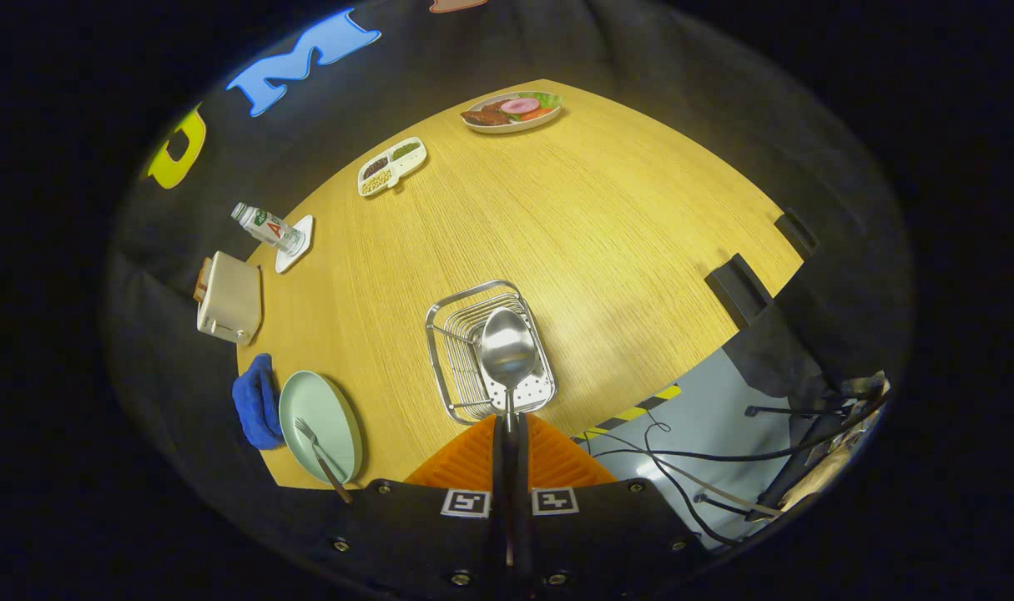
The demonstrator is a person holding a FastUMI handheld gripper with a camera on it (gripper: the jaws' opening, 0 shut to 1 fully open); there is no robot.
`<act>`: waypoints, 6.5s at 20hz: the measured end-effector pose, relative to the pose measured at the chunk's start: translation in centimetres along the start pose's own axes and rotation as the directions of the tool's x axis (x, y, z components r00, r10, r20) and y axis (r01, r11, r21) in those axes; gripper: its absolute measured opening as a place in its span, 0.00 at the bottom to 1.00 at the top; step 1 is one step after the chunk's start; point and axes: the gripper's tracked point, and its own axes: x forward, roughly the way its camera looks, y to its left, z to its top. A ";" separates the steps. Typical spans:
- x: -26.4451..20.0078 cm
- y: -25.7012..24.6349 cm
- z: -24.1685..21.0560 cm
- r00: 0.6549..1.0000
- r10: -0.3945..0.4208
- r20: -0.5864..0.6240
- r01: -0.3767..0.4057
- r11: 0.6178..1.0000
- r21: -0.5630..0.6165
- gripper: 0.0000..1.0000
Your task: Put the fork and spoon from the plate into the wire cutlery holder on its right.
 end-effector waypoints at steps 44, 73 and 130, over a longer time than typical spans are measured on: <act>1.2 28.6 -9.7 0.942 0.334 0.015 -0.194 0.581 -0.790 0.12; 11.9 26.7 -16.6 0.925 0.180 -0.334 -0.370 0.623 -0.690 0.02; -0.3 2.0 -1.9 0.998 0.048 -0.034 -0.046 0.997 0.066 0.10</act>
